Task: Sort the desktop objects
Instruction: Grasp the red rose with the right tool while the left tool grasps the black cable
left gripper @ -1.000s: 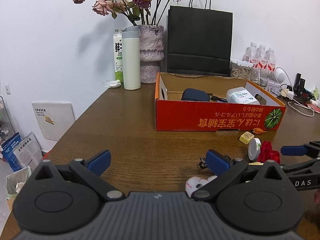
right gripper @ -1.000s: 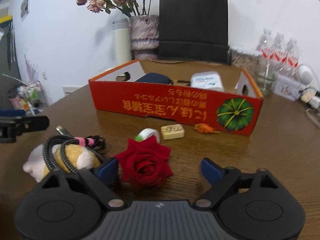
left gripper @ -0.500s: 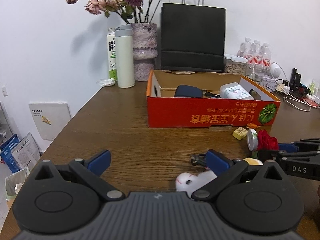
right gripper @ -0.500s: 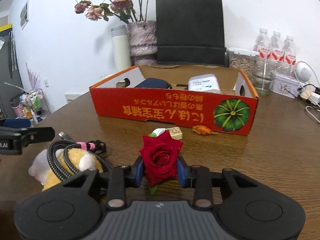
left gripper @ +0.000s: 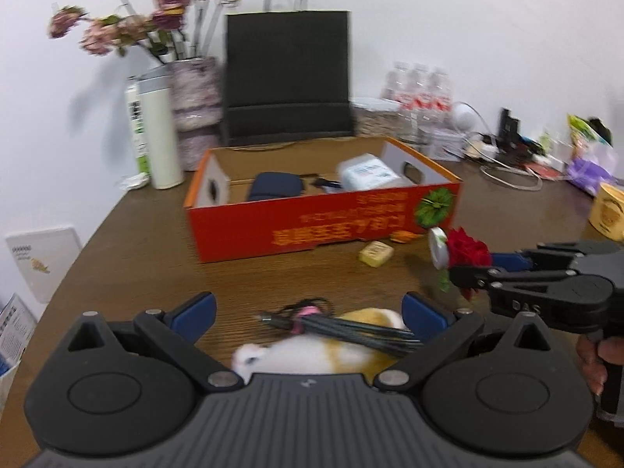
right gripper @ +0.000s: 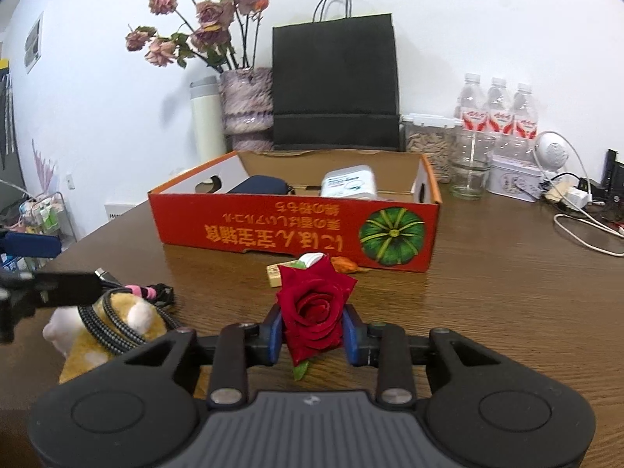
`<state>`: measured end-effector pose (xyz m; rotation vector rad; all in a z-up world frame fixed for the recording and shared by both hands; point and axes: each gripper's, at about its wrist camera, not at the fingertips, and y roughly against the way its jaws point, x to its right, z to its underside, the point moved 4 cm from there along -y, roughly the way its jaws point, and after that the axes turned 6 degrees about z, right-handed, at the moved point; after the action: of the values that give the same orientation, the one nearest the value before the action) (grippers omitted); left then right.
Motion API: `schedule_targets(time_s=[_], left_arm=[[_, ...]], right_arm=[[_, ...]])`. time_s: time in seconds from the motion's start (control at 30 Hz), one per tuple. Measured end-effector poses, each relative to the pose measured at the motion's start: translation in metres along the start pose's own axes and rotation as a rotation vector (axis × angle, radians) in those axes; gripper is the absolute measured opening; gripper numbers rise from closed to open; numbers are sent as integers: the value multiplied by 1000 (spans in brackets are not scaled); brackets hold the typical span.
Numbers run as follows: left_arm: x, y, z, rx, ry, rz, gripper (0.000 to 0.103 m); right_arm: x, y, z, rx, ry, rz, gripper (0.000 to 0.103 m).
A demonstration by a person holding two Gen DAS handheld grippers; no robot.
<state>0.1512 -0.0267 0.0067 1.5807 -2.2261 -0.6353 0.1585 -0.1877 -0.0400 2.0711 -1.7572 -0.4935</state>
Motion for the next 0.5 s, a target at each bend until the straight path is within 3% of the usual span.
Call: schedule_targets(time_s=[0.4, 0.5], left_arm=[[42, -57, 2, -220, -203, -9, 103], [40, -69, 2, -260, -209, -24, 91]], right_arm=[[19, 16, 1, 40, -24, -16, 29], [25, 18, 1, 43, -27, -17, 29]])
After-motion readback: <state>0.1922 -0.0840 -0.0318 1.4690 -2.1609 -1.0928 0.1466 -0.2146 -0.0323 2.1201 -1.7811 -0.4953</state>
